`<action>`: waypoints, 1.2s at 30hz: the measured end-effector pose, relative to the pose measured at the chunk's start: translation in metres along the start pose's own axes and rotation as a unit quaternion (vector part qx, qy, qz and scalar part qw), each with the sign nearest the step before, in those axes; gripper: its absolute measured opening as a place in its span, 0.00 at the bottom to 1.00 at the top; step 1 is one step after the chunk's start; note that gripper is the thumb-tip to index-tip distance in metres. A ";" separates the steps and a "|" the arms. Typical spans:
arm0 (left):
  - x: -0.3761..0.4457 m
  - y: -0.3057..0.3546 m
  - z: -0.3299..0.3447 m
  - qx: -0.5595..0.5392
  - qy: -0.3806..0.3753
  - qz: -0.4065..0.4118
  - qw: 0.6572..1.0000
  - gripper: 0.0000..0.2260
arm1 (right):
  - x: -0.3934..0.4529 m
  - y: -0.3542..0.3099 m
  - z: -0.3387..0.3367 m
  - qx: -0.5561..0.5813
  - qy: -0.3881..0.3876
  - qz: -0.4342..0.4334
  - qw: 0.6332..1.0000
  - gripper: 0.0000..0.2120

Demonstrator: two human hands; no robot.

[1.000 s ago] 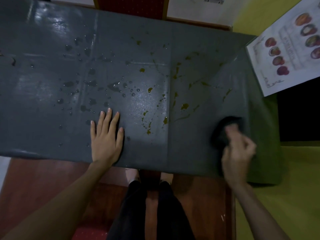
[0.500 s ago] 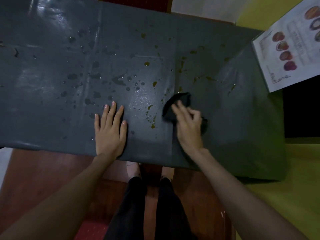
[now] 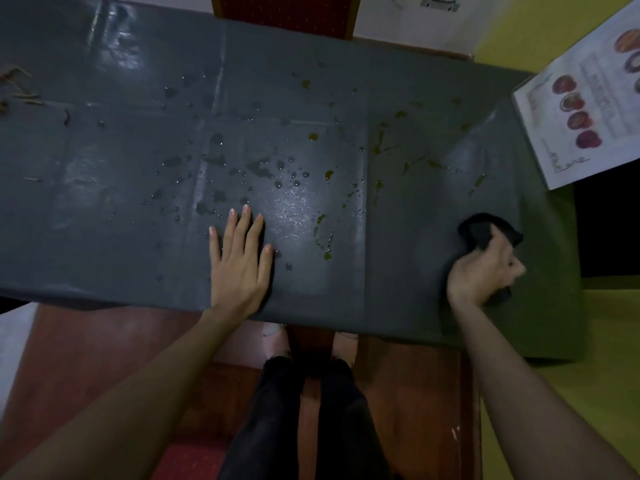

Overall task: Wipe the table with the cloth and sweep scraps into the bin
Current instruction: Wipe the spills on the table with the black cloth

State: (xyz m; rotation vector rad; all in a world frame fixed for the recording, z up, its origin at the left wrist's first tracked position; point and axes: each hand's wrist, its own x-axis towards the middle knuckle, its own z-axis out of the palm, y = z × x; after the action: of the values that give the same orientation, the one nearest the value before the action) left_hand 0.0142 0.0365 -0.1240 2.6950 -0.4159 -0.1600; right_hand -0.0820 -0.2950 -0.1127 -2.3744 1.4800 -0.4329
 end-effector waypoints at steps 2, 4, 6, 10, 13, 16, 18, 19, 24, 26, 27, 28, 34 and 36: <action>0.004 -0.008 -0.002 -0.002 -0.001 0.008 1.000 0.27 | -0.007 -0.038 0.019 -0.019 0.017 0.015 1.000 0.21; 0.007 -0.017 -0.002 -0.044 -0.007 0.012 0.999 0.27 | -0.024 -0.074 0.036 -0.023 -0.029 -0.058 0.998 0.23; 0.008 -0.023 -0.003 -0.096 -0.001 0.013 0.995 0.28 | -0.050 -0.099 0.047 -0.001 -0.096 -0.191 0.977 0.25; 0.007 -0.026 -0.006 -0.154 0.015 0.009 0.988 0.29 | -0.097 -0.102 0.044 0.049 -0.187 -0.417 0.888 0.28; 0.006 -0.026 -0.008 -0.155 0.012 0.015 0.988 0.29 | -0.123 -0.072 0.032 0.053 -0.250 -0.549 0.796 0.30; 0.005 -0.028 -0.009 -0.144 -0.003 0.027 0.989 0.28 | -0.131 -0.029 0.006 0.012 -0.287 -0.633 0.719 0.30; 0.005 -0.029 -0.010 -0.121 -0.016 0.036 0.992 0.28 | -0.117 -0.005 -0.016 -0.007 -0.273 -0.635 0.722 0.31; 0.005 -0.029 -0.010 -0.103 -0.020 0.041 0.994 0.27 | -0.108 0.002 -0.024 -0.002 -0.253 -0.604 0.756 0.31; 0.005 -0.029 -0.008 -0.027 -0.032 0.058 0.997 0.25 | -0.086 -0.041 -0.007 0.011 -0.094 -0.212 0.973 0.22; 0.006 -0.030 -0.008 -0.020 -0.037 0.058 0.997 0.26 | -0.096 -0.076 0.012 -0.006 -0.074 -0.167 0.983 0.22; 0.006 -0.030 -0.008 -0.021 -0.039 0.058 0.997 0.26 | -0.106 -0.089 0.020 -0.004 -0.082 -0.184 0.979 0.22; 0.006 -0.030 -0.008 -0.022 -0.039 0.057 0.997 0.26 | -0.118 -0.097 0.026 -0.004 -0.100 -0.224 0.969 0.23; 0.006 -0.028 -0.009 -0.013 -0.031 0.051 0.998 0.25 | -0.165 -0.045 0.006 -0.006 -0.243 -0.572 0.784 0.31; 0.007 -0.022 -0.009 -0.015 -0.020 0.029 0.999 0.24 | -0.147 -0.016 -0.014 -0.037 -0.258 -0.597 0.759 0.31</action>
State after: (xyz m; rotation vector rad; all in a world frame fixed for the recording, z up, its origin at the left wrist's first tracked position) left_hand 0.0281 0.0568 -0.1252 2.6506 -0.4981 -0.2012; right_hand -0.1369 -0.1566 -0.1064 -2.8537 -0.3986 0.0756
